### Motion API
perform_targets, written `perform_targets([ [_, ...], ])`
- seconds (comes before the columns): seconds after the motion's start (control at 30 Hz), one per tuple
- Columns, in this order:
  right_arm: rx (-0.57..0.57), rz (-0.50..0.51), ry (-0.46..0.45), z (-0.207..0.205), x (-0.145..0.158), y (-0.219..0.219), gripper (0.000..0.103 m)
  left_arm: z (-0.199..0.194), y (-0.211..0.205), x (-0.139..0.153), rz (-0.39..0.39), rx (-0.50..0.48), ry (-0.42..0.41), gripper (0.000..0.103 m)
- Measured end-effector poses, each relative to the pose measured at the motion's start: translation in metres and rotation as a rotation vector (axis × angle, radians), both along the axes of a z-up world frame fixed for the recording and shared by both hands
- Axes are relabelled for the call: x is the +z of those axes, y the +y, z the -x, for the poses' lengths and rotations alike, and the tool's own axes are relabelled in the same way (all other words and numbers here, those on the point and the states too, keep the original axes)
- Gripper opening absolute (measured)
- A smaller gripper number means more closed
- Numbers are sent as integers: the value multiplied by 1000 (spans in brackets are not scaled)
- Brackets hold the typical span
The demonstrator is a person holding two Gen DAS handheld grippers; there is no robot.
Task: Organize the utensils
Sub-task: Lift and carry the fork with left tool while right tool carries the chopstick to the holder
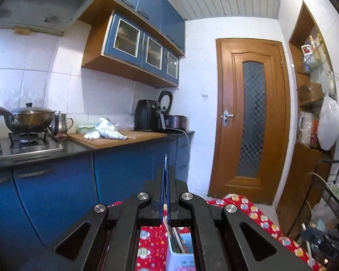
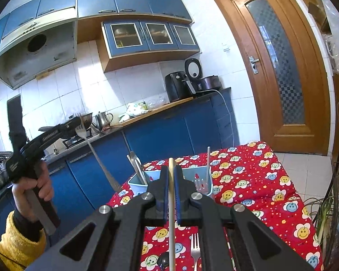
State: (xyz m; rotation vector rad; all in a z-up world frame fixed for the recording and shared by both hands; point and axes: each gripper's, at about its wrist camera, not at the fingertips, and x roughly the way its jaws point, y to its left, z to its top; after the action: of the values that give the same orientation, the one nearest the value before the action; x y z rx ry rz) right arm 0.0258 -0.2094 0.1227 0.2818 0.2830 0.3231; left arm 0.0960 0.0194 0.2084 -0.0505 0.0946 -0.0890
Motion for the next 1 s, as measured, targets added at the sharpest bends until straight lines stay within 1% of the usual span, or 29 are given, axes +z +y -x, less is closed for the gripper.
perform_targets([
  [0.1,0,0,-4,-4,1,-2,6,-12,0,2,-2,23,-14,1],
  [0.17,2,-2,-5,-6,1,-2,6,-21,-1,0,-10,33,-10,1],
  [0.27,1,-5,-12,-11,1,-3,6,-35,-5,-8,-42,60,-8,1],
  [0.43,-11,-2,-24,-24,7,-3,6,-55,-9,-31,-95,108,9,1],
  [0.73,-15,-80,-67,-63,17,-2,6,-78,-2,-65,-49,89,83,1],
  [1.0,-67,-129,-177,-100,44,6,6,-80,-4,-89,-30,69,95,1],
])
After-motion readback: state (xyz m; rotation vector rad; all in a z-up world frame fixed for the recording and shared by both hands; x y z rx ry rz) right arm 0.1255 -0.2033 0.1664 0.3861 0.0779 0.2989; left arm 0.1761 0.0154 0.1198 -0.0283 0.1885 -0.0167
